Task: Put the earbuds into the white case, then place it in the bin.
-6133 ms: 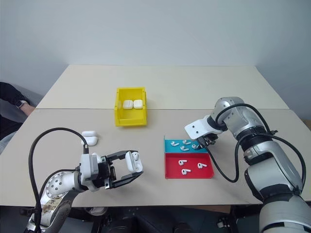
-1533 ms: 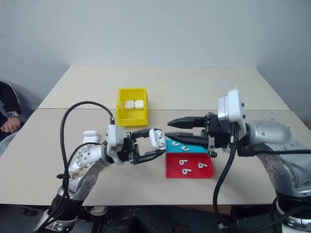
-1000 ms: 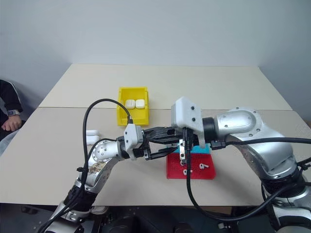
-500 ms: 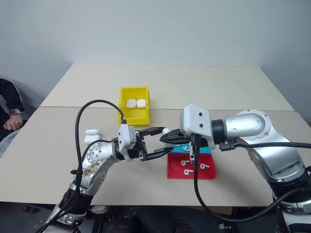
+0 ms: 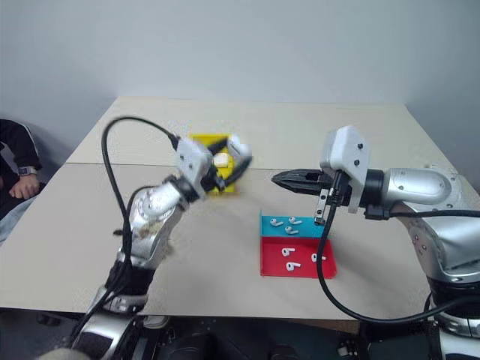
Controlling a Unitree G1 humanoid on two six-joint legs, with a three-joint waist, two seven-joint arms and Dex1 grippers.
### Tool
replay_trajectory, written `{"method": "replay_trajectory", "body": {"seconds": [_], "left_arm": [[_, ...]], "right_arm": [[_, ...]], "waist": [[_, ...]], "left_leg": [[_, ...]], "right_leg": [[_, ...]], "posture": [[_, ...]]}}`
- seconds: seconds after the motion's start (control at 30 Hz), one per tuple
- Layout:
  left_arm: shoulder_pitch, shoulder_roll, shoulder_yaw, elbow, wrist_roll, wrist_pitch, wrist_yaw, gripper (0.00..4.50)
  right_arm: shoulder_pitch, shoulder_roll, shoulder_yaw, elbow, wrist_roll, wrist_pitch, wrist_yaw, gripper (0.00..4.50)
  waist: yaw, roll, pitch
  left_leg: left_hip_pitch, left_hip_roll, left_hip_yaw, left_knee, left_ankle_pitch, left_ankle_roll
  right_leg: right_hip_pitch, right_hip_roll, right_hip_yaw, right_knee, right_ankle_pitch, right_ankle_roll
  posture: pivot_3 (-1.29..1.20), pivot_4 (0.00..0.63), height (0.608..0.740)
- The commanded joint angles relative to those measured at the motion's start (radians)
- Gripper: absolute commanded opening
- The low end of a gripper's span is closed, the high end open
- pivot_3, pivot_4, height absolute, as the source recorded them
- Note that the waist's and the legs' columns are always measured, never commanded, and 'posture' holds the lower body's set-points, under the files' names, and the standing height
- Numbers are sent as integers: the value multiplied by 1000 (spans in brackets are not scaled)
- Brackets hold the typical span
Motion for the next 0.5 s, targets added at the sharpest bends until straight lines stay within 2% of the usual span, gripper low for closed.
{"method": "replay_trajectory", "body": {"seconds": [0.03, 0.17, 0.33, 0.4, 0.5], "left_arm": [[-80, 2, 20, 101, 105, 17, 159, 2808], [-158, 18, 11, 205, 170, 127, 223, 2808], [-187, 12, 12, 337, 185, 88, 260, 2808], [-203, 2, 18, 362, 172, 105, 256, 3547], [-222, -5, 13, 401, 183, 76, 275, 4407]], "right_arm": [[22, -2, -42, -46, -7, -10, -34, 32], [36, 2, -15, -46, -24, -3, -57, 32], [27, 5, 12, -23, -56, -11, -66, 32], [22, 9, 18, -19, -67, -10, -75, 0], [19, 14, 18, -21, -68, -2, -83, 0]], "waist": [[-1, 0, 0], [0, 0, 0], [0, 0, 0], [0, 0, 0], [1, 0, 0]], "left_leg": [[0, 0, 0, 0, 0, 0], [-1, 0, 0, 0, 0, 0], [-1, 0, 1, -1, 0, -1], [-1, 0, 1, 0, 1, -1], [-2, 0, 1, 0, 1, -1]], "right_leg": [[0, 0, 0, 0, 0, 0], [-1, 0, 0, 0, 0, 0], [-1, 0, 0, 0, 0, 0], [-2, 0, 0, 0, 0, 0], [-2, 0, 0, 0, 0, 0]], "posture": [[0, 150, 740], [0, 150, 740], [0, 150, 740], [0, 150, 740], [0, 150, 740]]}}
